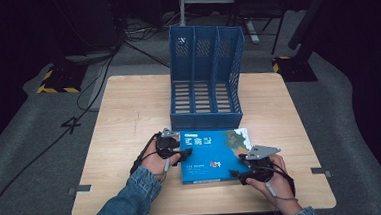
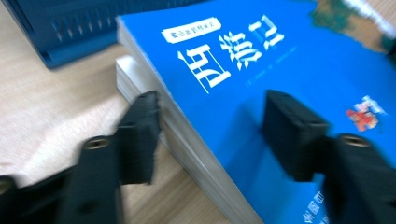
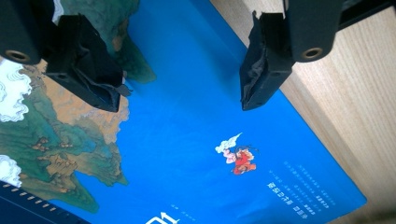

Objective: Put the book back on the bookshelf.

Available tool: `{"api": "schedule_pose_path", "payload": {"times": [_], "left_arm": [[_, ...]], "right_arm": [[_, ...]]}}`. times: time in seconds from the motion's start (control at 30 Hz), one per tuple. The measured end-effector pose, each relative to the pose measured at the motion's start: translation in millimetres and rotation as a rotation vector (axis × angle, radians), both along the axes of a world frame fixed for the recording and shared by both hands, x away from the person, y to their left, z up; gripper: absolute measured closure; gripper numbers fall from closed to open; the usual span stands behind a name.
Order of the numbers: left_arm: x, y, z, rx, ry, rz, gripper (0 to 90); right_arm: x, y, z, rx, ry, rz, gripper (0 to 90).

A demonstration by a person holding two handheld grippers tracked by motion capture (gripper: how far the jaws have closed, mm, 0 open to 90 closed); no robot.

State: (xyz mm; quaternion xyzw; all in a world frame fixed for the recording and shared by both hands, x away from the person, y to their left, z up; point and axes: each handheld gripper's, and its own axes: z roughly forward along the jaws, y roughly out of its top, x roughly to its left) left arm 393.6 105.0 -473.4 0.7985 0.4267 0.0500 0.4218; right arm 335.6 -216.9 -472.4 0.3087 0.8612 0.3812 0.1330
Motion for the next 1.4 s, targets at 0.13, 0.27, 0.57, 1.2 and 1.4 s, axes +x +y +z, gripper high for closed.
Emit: {"api": "schedule_pose_path", "payload": {"times": [0.13, 0.27, 0.57, 1.2, 1.4], "left_arm": [[-5.4, 2.0, 11.4, -0.097, -0.011, -0.015, 51.8], [-12.5, -3.7, 14.0, -0.167, 0.01, -0.079, 53.1], [-21.5, -18.0, -1.1, -0.064, -0.052, -0.166, 67.9], [-16.4, -20.2, 28.3, -0.116, 0.055, -0.171, 81.6], [-15.8, -23.2, 43.1, -0.128, 0.074, -0.182, 81.7]], "right_arm": [[-0.3, 1.0, -1.0, -0.003, -0.01, -0.001, 30.8], [-0.3, 0.5, -1.7, 0.003, -0.012, -0.001, 30.8], [-0.4, 3.4, -3.8, 0.016, -0.025, 0.003, 29.8], [-22.0, 34.2, 5.6, -0.036, -0.123, 0.094, 21.1], [-21.4, 45.4, 8.3, -0.007, -0.156, 0.103, 15.6]]}}
